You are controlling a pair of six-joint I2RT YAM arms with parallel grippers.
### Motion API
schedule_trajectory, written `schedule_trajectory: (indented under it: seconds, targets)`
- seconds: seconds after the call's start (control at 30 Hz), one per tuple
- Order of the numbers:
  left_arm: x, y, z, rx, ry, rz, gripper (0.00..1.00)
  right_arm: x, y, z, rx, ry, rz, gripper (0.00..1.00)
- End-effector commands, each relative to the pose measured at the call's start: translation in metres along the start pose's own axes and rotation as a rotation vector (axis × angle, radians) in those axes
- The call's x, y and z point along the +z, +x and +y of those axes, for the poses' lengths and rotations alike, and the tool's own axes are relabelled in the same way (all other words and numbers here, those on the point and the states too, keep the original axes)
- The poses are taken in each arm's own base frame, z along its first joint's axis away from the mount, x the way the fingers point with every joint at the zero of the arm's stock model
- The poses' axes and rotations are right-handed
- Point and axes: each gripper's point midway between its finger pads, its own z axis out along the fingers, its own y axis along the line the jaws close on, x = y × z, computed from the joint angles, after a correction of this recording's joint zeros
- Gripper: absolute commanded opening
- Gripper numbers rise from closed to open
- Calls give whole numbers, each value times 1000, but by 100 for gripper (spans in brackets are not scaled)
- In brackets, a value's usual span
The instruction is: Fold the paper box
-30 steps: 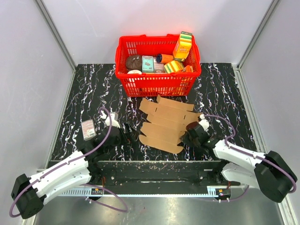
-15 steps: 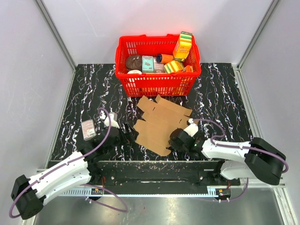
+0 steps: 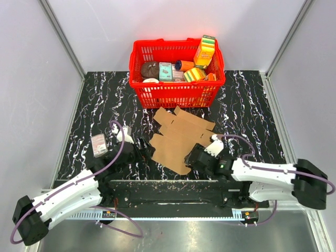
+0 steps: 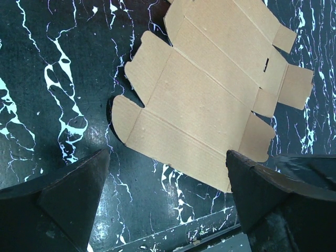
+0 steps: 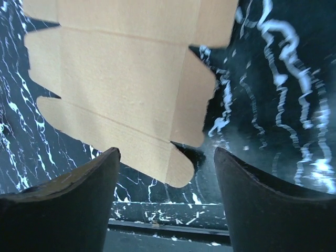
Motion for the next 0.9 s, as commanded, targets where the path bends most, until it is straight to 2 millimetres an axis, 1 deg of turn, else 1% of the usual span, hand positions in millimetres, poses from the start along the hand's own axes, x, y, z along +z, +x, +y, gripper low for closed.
schedule_trajectory:
  seconds: [0.0, 0.03, 0.07, 0.1, 0.13, 0.2, 0.23, 0.27, 0.3, 0.33, 0.37, 0.4, 0.43, 0.47, 0.5, 0.53, 0.57, 0.6, 0.63, 0.67, 0.7, 0.77, 0.8, 0.83, 0.87]
  targets:
    - [1, -8, -3, 13, 0, -35, 99, -34, -56, -18, -96, 68, -193, 84]
    - [2, -8, -3, 17, -3, -32, 99, -39, -66, -26, -145, 94, -233, 86]
    - [3, -8, -2, 23, -9, -34, 99, -44, -75, -23, -159, 86, -258, 94]
    - [3, -9, -3, 26, -10, -35, 99, -50, -82, -22, -176, 73, -282, 96]
    - [4, -9, -2, 29, -16, -34, 99, -54, -95, -24, -226, 87, -330, 98]
    - [4, -10, -3, 32, -17, -35, 99, -61, -121, -24, -220, 109, -388, 100]
    - [4, -11, -5, 32, -12, -35, 99, -62, -129, -25, -260, 128, -376, 100]
    - [3, -12, -6, 36, -9, -36, 99, -63, -155, -29, -207, 173, -403, 100]
    - [3, -12, -7, 36, -5, -36, 99, -61, -163, -29, -217, 185, -394, 100]
    - [3, -12, -7, 37, -5, -34, 99, -59, -167, -24, -278, 166, -365, 100]
    - [2, -12, -7, 36, 0, -35, 99, -61, -180, -19, -279, 166, -380, 100]
    - [3, -11, -6, 36, -3, -33, 99, -56, -189, -22, -290, 198, -381, 100]
    - [2, -12, -6, 36, -3, -35, 99, -53, -195, -16, -340, 188, -370, 100]
    - [2, -11, -6, 35, -4, -32, 99, -52, -203, -10, -344, 182, -370, 100]
    - [2, -11, -6, 35, 0, -33, 99, -40, -204, -12, -366, 212, -338, 100]
    - [2, -10, -6, 35, 1, -32, 99, -32, -212, -13, -372, 203, -307, 100]
    - [2, -10, -7, 36, 5, -28, 99, -15, -213, -11, -384, 176, -232, 100]
    - [2, -10, -7, 37, 7, -27, 99, -10, -225, -13, -349, 168, -251, 100]
    - [2, -10, -7, 40, 9, -27, 99, -4, -228, -17, -334, 165, -244, 98]
    - [1, -9, -7, 41, 12, -26, 99, 2, -225, -17, -322, 131, -211, 97]
    - [1, -9, -7, 41, 12, -26, 99, 8, -236, -26, -281, 132, -226, 96]
    - [1, -8, -6, 44, 12, -26, 99, 18, -235, -33, -231, 104, -186, 94]
    - [1, -9, -6, 47, 12, -28, 99, 21, -243, -43, -190, 111, -188, 91]
    - [1, -8, -5, 49, 11, -27, 99, 27, -241, -45, -177, 102, -168, 87]
    - [1, -8, -5, 54, 8, -28, 99, 30, -237, -42, -162, 72, -143, 85]
